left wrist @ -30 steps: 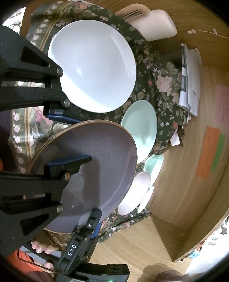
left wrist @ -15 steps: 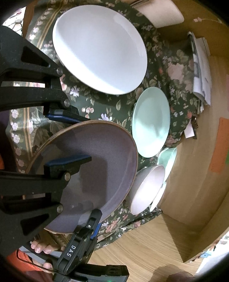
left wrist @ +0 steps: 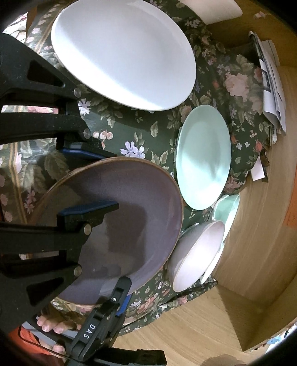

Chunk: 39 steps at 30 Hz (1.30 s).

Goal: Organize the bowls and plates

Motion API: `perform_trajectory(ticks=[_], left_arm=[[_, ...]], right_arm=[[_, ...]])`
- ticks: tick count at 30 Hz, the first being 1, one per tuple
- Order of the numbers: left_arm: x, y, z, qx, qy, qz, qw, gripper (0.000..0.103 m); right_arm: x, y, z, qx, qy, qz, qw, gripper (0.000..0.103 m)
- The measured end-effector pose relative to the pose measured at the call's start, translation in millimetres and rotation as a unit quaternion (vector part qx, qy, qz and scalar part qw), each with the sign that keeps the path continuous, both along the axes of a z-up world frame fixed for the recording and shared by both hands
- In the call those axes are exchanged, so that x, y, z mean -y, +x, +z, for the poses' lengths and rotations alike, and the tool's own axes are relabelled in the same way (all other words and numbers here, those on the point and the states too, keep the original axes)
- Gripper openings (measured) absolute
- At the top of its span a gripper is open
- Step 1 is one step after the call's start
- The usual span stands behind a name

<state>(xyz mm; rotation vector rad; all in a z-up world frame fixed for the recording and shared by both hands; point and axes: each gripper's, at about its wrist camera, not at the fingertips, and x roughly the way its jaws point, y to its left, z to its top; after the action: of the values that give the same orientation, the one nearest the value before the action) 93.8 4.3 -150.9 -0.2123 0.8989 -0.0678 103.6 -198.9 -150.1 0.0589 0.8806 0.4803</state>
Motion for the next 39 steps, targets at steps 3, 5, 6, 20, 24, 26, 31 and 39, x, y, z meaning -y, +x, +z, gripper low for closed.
perform_trajectory(ticks=[3,5,6,20,24,26,31,39], left_arm=[[0,2,-2,-0.002,-0.001,0.0,1.0,0.033],[-1,2,-3,-0.002,-0.003,-0.002,1.0,0.033],[-1,2,-3,-0.002,-0.003,-0.003,1.0,0.033],[0,-14,23,0.059,0.043,-0.002,0.9973,0.041],[-6,-22,37,0.077,0.041,0.005,0.9962,0.047],[-10,-27,45,0.094,0.044,0.011,0.9946,0.056],[-20,-42,63,0.126,0.054,0.026,0.9902,0.068],[-53,-62,76,0.144,0.069,0.066,0.985,0.084]], right_arm=[[-1,0,-1,0.002,-0.005,0.003,1.0,0.032],[-1,0,-1,0.001,-0.005,0.005,1.0,0.033],[0,1,-1,0.0,-0.004,0.004,1.0,0.033],[1,-12,20,0.039,-0.008,0.003,0.999,0.043],[-2,-17,31,0.053,0.002,0.004,0.999,0.043],[-7,-19,37,0.062,0.004,0.008,0.998,0.046],[-28,-26,53,0.09,0.004,0.027,0.996,0.055],[-71,-30,66,0.115,0.011,0.07,0.991,0.069]])
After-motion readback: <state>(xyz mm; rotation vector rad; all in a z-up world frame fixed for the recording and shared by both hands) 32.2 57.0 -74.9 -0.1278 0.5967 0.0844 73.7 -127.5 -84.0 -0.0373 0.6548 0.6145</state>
